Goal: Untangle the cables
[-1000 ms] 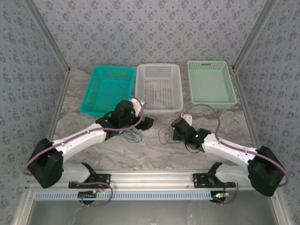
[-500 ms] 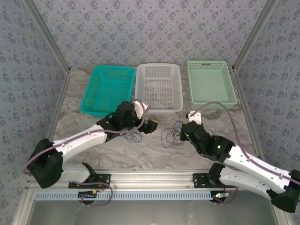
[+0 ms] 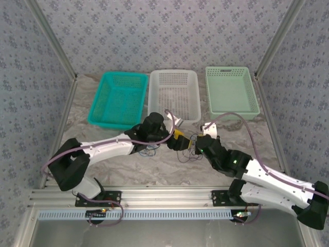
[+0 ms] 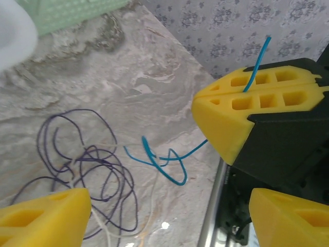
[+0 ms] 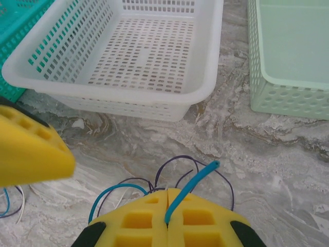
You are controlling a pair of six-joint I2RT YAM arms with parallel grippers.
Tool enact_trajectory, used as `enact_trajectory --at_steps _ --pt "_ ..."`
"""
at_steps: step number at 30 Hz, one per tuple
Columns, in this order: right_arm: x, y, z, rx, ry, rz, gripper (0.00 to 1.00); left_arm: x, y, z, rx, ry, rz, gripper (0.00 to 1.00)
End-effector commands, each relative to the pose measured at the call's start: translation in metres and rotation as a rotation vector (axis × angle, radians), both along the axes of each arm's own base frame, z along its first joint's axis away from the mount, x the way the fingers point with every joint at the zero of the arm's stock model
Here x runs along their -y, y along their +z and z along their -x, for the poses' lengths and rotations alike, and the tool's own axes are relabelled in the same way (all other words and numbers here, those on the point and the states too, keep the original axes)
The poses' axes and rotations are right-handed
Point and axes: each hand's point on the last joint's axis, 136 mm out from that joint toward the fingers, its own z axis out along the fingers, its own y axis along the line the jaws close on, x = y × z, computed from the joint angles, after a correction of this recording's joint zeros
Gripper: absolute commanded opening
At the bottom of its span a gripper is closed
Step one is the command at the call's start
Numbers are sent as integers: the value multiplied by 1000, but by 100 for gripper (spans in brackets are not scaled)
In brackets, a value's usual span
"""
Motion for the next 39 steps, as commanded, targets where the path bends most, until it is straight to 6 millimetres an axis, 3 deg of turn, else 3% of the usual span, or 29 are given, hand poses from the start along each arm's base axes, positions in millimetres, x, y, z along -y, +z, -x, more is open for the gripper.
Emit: enact_trajectory --at_steps 1,14,23,26,29,32,36,39 --pt "6 9 -5 72 -46 -12 0 14 16 -2 -73 4 70 77" --pt "3 10 -3 102 -28 -51 0 31 7 -15 -106 19 75 60" --pt "13 8 -1 124 -62 -58 0 35 -5 -14 -147 7 59 22" --pt "16 3 0 115 -68 -56 0 35 -6 -13 -143 2 59 2" --pt "26 -9 2 72 -112 -51 20 34 0 -14 -130 6 75 0" --pt "58 -25 9 6 -249 -37 41 32 6 -15 -104 13 76 0" --pt "87 -34 19 -45 -343 -38 44 29 6 -12 -85 -1 59 0" --pt "91 -33 20 -55 -338 -81 65 25 3 -10 -85 6 46 0"
